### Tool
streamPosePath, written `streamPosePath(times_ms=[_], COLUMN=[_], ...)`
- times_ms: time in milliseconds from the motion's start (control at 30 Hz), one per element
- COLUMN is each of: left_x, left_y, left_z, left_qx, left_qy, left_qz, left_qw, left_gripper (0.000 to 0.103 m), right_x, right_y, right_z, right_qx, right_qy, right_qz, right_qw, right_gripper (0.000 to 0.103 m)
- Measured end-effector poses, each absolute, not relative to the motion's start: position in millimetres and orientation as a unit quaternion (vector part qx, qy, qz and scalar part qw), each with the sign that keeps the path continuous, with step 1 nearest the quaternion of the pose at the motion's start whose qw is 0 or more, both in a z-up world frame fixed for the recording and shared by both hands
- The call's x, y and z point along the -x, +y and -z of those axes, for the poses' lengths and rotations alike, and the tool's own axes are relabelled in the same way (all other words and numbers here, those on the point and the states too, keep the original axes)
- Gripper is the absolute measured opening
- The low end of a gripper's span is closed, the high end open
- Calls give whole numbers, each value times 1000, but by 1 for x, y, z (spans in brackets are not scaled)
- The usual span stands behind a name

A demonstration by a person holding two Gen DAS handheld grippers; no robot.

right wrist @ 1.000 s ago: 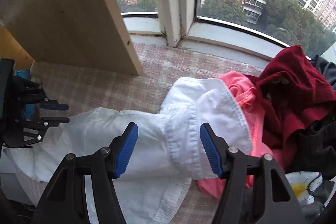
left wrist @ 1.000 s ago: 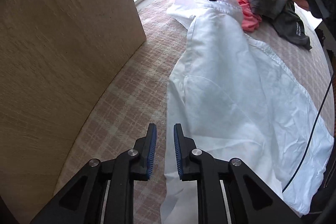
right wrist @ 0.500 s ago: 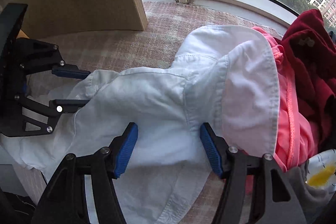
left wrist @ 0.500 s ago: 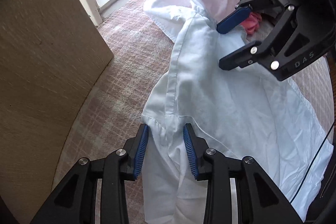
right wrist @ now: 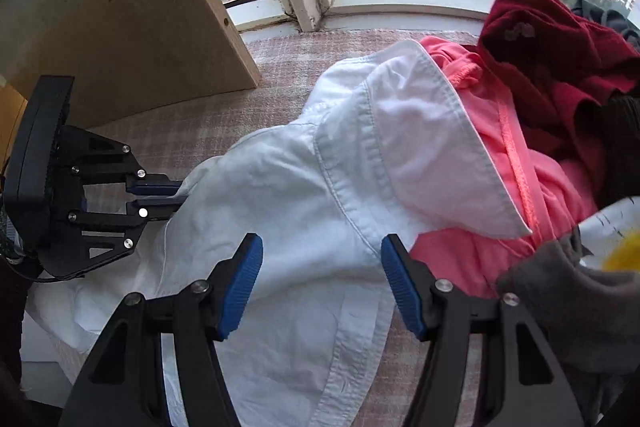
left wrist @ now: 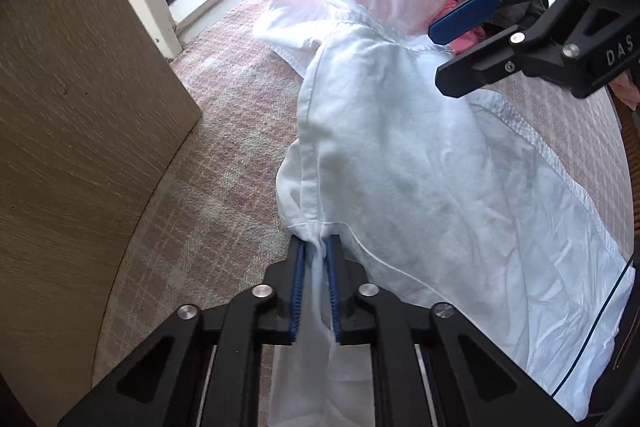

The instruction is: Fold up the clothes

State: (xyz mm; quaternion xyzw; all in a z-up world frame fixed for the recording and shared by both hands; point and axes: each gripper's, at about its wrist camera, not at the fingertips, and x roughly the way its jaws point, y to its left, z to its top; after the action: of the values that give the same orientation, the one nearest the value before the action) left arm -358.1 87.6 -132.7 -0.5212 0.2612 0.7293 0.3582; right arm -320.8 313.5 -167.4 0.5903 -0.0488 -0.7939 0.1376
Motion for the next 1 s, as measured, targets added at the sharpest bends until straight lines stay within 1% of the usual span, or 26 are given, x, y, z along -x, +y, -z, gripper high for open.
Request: streamPosePath(times_ms=[67, 133, 233, 300, 367, 433, 467, 500, 533, 567, 600, 633, 667, 733, 767, 800, 833, 867, 900, 933, 967, 1000], left_x=[356, 358, 361, 365, 368, 367, 366, 365, 364, 359, 355, 349, 344, 335, 334, 333, 333, 333, 334, 337, 340, 343], left_y=[88, 85, 72, 68, 65, 63, 63, 62, 63, 68, 74, 82, 92, 112, 123, 133, 136, 135, 133, 129, 124, 119], left_z=[129, 123, 113, 120, 126, 119, 116, 112, 108, 101, 94, 89, 86, 86, 91, 96, 102, 112, 119, 119, 118, 117], left_qx=[516, 516, 511, 513, 513, 509, 507, 505, 502, 493, 484, 478, 475, 475, 474, 474, 478, 481, 483, 483, 483, 483], left_qy=[266, 256, 245, 271, 290, 276, 268, 261, 256, 260, 262, 261, 255, 238, 243, 252, 271, 298, 317, 315, 313, 311], left_qz=[-732, -736, -748, -755, -760, -768, -772, -775, -779, -782, -784, -782, -776, -756, -749, -743, -738, -739, -741, -748, -754, -760], left_qw=[357, 356, 345, 308, 275, 275, 275, 275, 276, 279, 285, 303, 329, 381, 394, 401, 390, 365, 343, 330, 317, 304], left_gripper=[3, 3, 3, 4, 5, 3, 5, 12, 13, 10, 10, 10, 10, 14, 14, 14, 14, 14, 14, 18, 19, 19], right_x=[304, 293, 287, 286, 286, 288, 288, 288, 287, 289, 290, 293, 299, 312, 317, 322, 327, 331, 333, 331, 329, 327], right_y=[320, 319, 313, 310, 306, 305, 305, 305, 304, 302, 301, 298, 295, 289, 290, 291, 292, 297, 304, 308, 307, 306], right_z=[173, 186, 200, 200, 201, 201, 197, 194, 190, 187, 183, 182, 183, 187, 192, 196, 201, 202, 200, 194, 189, 183], right_qx=[-590, -606, -615, -610, -612, -612, -605, -597, -587, -578, -568, -563, -562, -562, -566, -570, -575, -583, -587, -581, -573, -565], right_qy=[-76, -66, -8, 22, 36, 35, 32, 29, 27, 25, 23, 20, 13, -1, -2, -3, -4, -4, -14, -22, -16, -9], right_qz=[791, 781, 778, 783, 782, 782, 787, 792, 799, 804, 810, 812, 811, 807, 805, 802, 800, 796, 794, 798, 804, 810], right_qw=[143, 140, 126, 117, 117, 118, 121, 124, 130, 136, 143, 152, 162, 182, 180, 178, 175, 163, 158, 156, 155, 155], right_gripper=[61, 61, 61, 61, 61, 61, 60, 60, 51, 34, 29, 27, 27, 27, 26, 23, 10, 0, 0, 0, 4, 4])
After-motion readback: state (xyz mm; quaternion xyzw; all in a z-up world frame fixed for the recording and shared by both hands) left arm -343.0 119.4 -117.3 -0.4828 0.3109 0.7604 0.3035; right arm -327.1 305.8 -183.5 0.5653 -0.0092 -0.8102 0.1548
